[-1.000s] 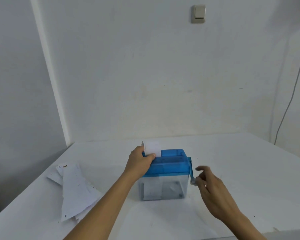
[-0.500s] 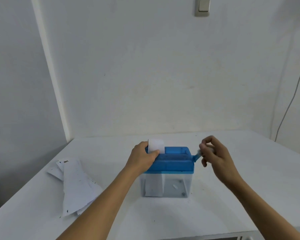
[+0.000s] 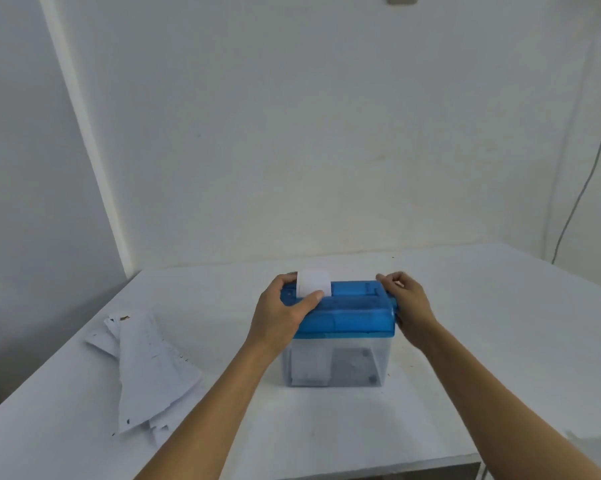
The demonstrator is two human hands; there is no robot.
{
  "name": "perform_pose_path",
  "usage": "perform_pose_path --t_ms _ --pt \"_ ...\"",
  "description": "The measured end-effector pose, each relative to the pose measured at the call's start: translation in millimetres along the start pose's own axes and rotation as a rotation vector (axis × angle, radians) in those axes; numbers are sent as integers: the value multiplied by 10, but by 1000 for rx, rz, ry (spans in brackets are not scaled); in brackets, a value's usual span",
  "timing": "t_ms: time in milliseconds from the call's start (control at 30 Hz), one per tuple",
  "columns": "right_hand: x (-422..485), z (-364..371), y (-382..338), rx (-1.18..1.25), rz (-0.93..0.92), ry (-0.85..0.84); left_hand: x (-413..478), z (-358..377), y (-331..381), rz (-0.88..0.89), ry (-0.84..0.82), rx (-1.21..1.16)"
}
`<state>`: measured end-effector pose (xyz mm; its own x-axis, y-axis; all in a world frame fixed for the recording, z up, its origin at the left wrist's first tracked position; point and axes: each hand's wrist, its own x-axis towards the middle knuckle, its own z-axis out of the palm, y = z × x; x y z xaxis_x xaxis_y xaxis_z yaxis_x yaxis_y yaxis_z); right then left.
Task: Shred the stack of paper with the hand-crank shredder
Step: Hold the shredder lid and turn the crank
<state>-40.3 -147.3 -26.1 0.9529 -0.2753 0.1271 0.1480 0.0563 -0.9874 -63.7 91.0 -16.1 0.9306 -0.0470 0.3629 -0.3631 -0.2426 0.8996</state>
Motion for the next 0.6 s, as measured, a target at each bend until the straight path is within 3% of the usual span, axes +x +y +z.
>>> perform_pose_path --t_ms 133,333,600 --pt "-136 1 448 -101 82 110 -137 -28 -158 71 -41 -112" --pt "-229 47 595 -248 -72 324 -168 -7 -303 132 -39 -182" --pt "-415 102 537 -380 -327 176 -13 -139 -454 257 53 -95"
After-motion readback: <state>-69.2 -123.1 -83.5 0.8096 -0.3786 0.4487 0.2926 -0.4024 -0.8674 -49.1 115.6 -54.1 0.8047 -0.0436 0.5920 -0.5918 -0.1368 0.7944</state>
